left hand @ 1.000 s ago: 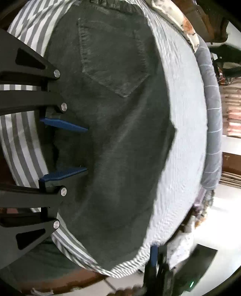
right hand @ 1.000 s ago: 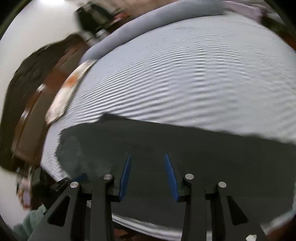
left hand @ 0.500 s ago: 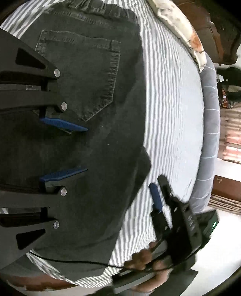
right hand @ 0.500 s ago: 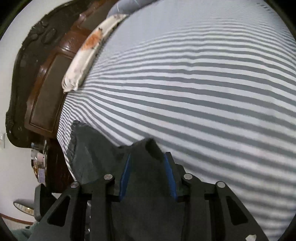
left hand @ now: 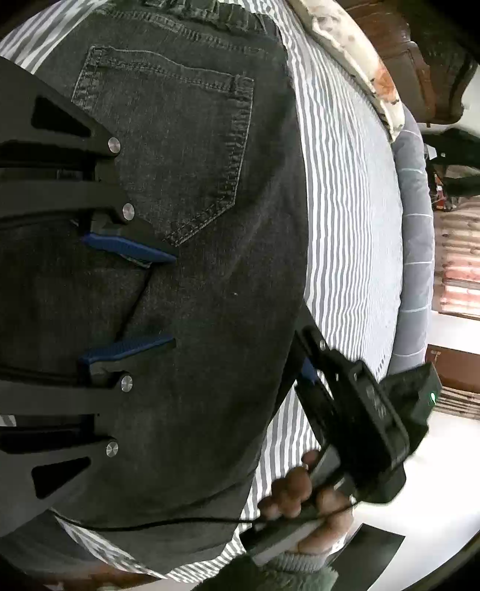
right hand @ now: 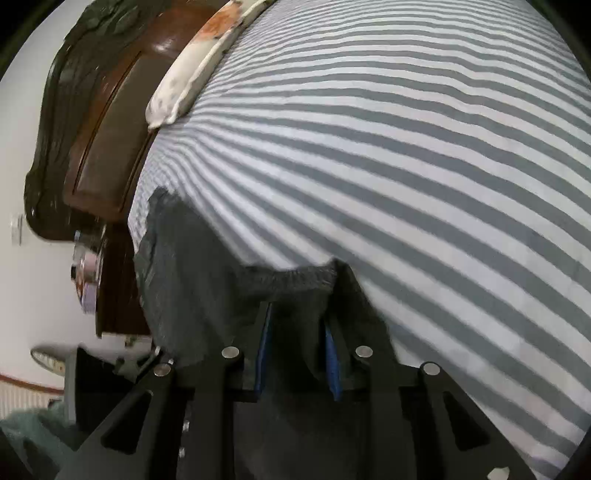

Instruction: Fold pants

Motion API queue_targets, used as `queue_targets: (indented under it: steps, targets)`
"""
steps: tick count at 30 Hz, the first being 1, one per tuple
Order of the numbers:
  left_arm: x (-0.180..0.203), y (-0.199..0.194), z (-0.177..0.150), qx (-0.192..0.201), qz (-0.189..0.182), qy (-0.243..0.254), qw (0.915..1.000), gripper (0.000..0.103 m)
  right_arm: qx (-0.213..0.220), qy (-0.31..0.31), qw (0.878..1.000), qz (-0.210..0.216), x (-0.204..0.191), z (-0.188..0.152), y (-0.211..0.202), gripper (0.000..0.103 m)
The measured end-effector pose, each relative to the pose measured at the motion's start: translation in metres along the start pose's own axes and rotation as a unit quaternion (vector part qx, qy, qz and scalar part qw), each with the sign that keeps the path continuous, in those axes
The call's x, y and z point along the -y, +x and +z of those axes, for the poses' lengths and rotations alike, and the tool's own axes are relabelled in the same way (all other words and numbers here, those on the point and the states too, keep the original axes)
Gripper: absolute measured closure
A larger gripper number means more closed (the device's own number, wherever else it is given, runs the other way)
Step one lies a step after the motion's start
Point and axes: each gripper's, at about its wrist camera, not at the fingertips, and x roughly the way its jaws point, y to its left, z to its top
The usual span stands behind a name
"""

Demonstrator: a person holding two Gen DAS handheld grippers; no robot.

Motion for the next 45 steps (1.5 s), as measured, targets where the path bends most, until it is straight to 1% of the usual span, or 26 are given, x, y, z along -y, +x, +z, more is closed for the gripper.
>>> queue_targets:
  steps: [1, 2, 4, 5, 7, 9, 11, 13, 15, 18, 20, 21, 22, 23, 24, 25, 27, 29, 31, 32, 34, 36, 39, 41, 43, 45]
  targets:
    - [0.000, 0.000, 0.000, 0.000, 0.000, 0.000, 1.0000, 0.061, 0.008, 0.004, 1.000, 0.004, 0.000, 0.002, 0.000, 0.081]
    - [0.000, 0.000, 0.000, 0.000, -0.001, 0.000, 1.0000, 0.061, 0.023, 0.005, 1.000, 0.000, -0.003, 0.003, -0.002, 0.094]
    - [-0.001, -0.002, -0.001, 0.000, -0.005, -0.004, 1.0000, 0.061, 0.055, -0.012, 0.998, 0.013, -0.013, 0.005, -0.018, 0.095]
    - [-0.002, -0.003, 0.000, 0.001, -0.008, -0.006, 0.9999, 0.061, 0.074, -0.027, 0.997, 0.009, -0.023, 0.006, -0.027, 0.096]
    - [-0.005, -0.004, -0.001, 0.008, -0.014, -0.012, 0.9998, 0.061, 0.098, -0.044, 0.994, 0.006, -0.033, 0.004, -0.042, 0.096]
    - [-0.007, -0.006, -0.001, 0.017, -0.020, -0.022, 0.9994, 0.061, 0.108, -0.057, 0.992, -0.009, -0.037, 0.006, -0.046, 0.097]
    - [-0.009, -0.005, -0.003, 0.020, -0.024, -0.030, 0.9991, 0.060, 0.095, -0.057, 0.993, -0.033, -0.028, 0.014, -0.033, 0.097]
    - [-0.009, -0.005, -0.005, 0.023, -0.022, -0.025, 0.9992, 0.060, 0.075, -0.046, 0.995, -0.053, -0.013, 0.021, -0.012, 0.097]
    - [-0.008, -0.005, -0.008, 0.023, -0.018, -0.016, 0.9995, 0.060, 0.070, -0.039, 0.995, -0.063, -0.002, 0.022, 0.000, 0.098]
    - [-0.006, -0.006, -0.010, 0.025, -0.016, -0.004, 0.9996, 0.060, 0.071, -0.030, 0.996, -0.052, 0.005, 0.024, -0.002, 0.099]
    - [-0.004, -0.007, -0.010, 0.024, -0.012, 0.004, 0.9996, 0.060, 0.065, -0.036, 0.995, -0.070, 0.002, 0.025, -0.007, 0.099]
    - [-0.003, -0.009, -0.009, 0.021, -0.013, 0.007, 0.9997, 0.060, 0.065, -0.036, 0.994, -0.078, 0.000, 0.025, -0.010, 0.093]
    - [-0.004, -0.011, -0.008, 0.018, -0.016, 0.006, 0.9997, 0.060, 0.073, -0.037, 0.992, -0.095, -0.001, 0.022, -0.016, 0.087]
    - [-0.005, -0.015, -0.008, 0.018, -0.022, -0.002, 0.9996, 0.060, 0.092, -0.040, 0.987, -0.128, -0.005, 0.019, -0.026, 0.081]
    - [-0.009, -0.021, -0.008, 0.018, -0.033, -0.020, 0.9991, 0.060, 0.101, -0.042, 0.985, -0.136, -0.009, 0.019, -0.032, 0.081]
    - [-0.012, -0.023, -0.009, 0.015, -0.039, -0.028, 0.9987, 0.060, 0.110, -0.042, 0.984, -0.132, -0.012, 0.016, -0.041, 0.081]
    - [-0.014, -0.031, -0.013, 0.007, -0.041, -0.026, 0.9988, 0.060, 0.124, -0.044, 0.983, -0.131, -0.021, 0.006, -0.053, 0.081]
    - [-0.012, -0.035, -0.020, 0.003, -0.034, -0.011, 0.9994, 0.060, 0.116, -0.056, 0.984, -0.124, -0.033, -0.006, -0.054, 0.081]
    - [-0.012, -0.034, -0.025, -0.008, -0.027, -0.006, 0.9996, 0.060, 0.093, -0.055, 0.987, -0.120, -0.037, -0.015, -0.042, 0.081]
    - [-0.011, -0.033, -0.028, -0.012, -0.023, -0.005, 0.9997, 0.060, 0.084, -0.057, 0.986, -0.131, -0.037, -0.017, -0.035, 0.082]
    - [-0.010, -0.034, -0.034, -0.009, -0.014, 0.007, 0.9998, 0.060, 0.064, -0.058, 0.980, -0.178, -0.034, -0.020, -0.016, 0.082]
    - [-0.010, -0.033, -0.037, -0.006, -0.014, 0.003, 0.9999, 0.060, 0.058, -0.047, 0.976, -0.203, -0.027, -0.018, -0.003, 0.089]
    - [-0.010, -0.033, -0.040, -0.004, -0.011, 0.011, 0.9999, 0.060, 0.075, -0.021, 0.976, -0.203, -0.020, -0.013, -0.001, 0.092]
    - [-0.006, -0.032, -0.042, -0.004, -0.002, 0.025, 0.9997, 0.060, 0.075, -0.022, 0.974, -0.213, -0.022, -0.011, -0.001, 0.092]
    - [-0.002, -0.033, -0.045, -0.006, 0.007, 0.036, 0.9993, 0.060, 0.079, -0.011, 0.973, -0.215, -0.025, -0.012, -0.007, 0.083]
    - [-0.001, -0.034, -0.047, -0.007, 0.012, 0.040, 0.9991, 0.060, 0.101, 0.007, 0.973, -0.206, -0.030, -0.025, -0.028, 0.081]
